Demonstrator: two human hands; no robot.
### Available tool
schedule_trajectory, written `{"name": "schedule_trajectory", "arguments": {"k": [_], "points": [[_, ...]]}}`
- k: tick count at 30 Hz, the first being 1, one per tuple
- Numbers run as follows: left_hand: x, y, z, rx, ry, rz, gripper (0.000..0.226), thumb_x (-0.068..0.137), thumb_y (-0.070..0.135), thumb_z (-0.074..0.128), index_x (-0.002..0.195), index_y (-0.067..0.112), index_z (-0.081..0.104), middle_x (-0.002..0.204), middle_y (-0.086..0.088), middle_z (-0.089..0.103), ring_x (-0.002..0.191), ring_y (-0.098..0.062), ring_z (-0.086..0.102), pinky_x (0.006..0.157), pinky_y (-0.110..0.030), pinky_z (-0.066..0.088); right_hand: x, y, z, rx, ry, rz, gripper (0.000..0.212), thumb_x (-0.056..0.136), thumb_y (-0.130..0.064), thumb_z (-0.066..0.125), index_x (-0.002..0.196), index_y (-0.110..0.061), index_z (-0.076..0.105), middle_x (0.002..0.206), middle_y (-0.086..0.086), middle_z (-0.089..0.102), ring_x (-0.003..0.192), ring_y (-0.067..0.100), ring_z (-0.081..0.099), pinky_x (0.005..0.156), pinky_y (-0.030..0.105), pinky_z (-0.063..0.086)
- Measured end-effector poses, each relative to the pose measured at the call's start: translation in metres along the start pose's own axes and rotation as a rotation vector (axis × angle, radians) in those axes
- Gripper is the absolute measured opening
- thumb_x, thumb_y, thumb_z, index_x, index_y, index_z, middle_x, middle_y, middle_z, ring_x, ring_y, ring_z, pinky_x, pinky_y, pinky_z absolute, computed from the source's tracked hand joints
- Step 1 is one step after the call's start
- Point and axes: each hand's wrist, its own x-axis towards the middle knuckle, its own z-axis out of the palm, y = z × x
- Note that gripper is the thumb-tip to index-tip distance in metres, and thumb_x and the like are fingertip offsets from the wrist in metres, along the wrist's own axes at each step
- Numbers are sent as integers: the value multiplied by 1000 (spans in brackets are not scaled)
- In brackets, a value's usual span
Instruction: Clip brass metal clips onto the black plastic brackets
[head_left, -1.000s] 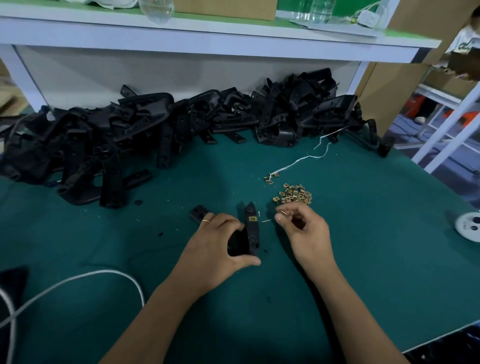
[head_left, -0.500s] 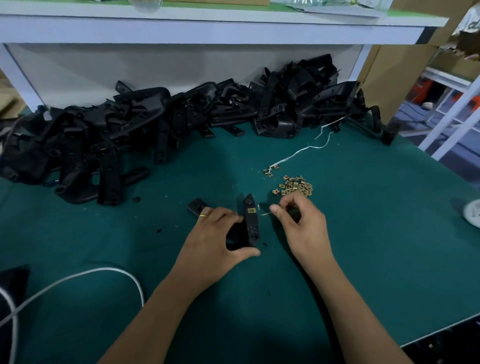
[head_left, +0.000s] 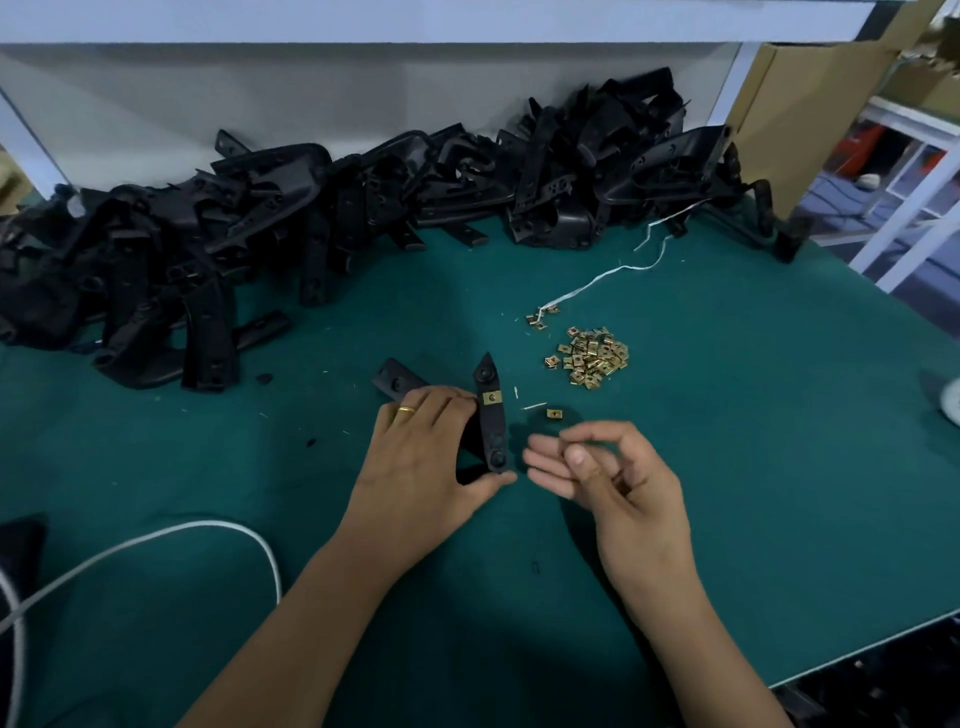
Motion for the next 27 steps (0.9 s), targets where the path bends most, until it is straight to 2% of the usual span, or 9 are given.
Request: {"name": "schedule_trajectory", "arguments": {"k": [5, 8, 12, 17, 22, 27], "points": [[0, 12, 1, 17, 20, 15, 58, 80, 63, 65, 115, 17, 62, 120, 4, 62, 117, -22, 55, 100, -38, 38, -1, 2, 4, -5, 20, 42, 10, 108, -5, 47, 112, -5, 56, 115, 17, 76, 107, 35, 75, 89, 40, 62], [2, 15, 0, 2, 29, 17, 59, 79, 64, 65, 114, 17, 62, 119, 3, 62, 116, -23, 56, 100, -40, 39, -2, 0, 3, -88, 62, 1, 11, 106, -15, 54, 112, -7, 60, 106, 12, 79, 99, 31, 77, 80, 34, 63], [-1, 21, -3, -6, 19, 78, 62, 80, 69, 63, 116, 19, 63, 119, 4, 62, 118, -21, 54, 105, -41, 36, -4, -4, 1, -159, 103, -32, 10, 101, -21, 66, 96, -15, 73, 87, 9, 80, 81, 25, 78, 63, 27, 59], [1, 24, -5, 45, 13, 97, 67, 80, 73, 63, 120, 19, 60, 120, 4, 62, 120, -20, 52, 111, -44, 33, -2, -6, -3, -300, 96, -9, 22, 96, -36, 74, 81, -19, 74, 63, -2, 59, 54, 15, 53, 52, 24, 44], [2, 25, -6, 63, -34, 127, 69, 81, 68, 70, 125, 17, 60, 124, 3, 63, 126, -21, 53, 115, -52, 32, -3, -7, 0, -311, 136, 19, 26, 95, -40, 74, 76, -22, 73, 58, 0, 54, 50, 15, 46, 45, 24, 40], [1, 27, -5, 94, -52, 129, 64, 81, 66, 70, 125, 20, 60, 122, 5, 61, 125, -20, 54, 116, -52, 29, -2, -7, 1, -303, 161, 44, 27, 94, -41, 74, 74, -23, 73, 55, 0, 52, 49, 14, 45, 43, 25, 38]]}}
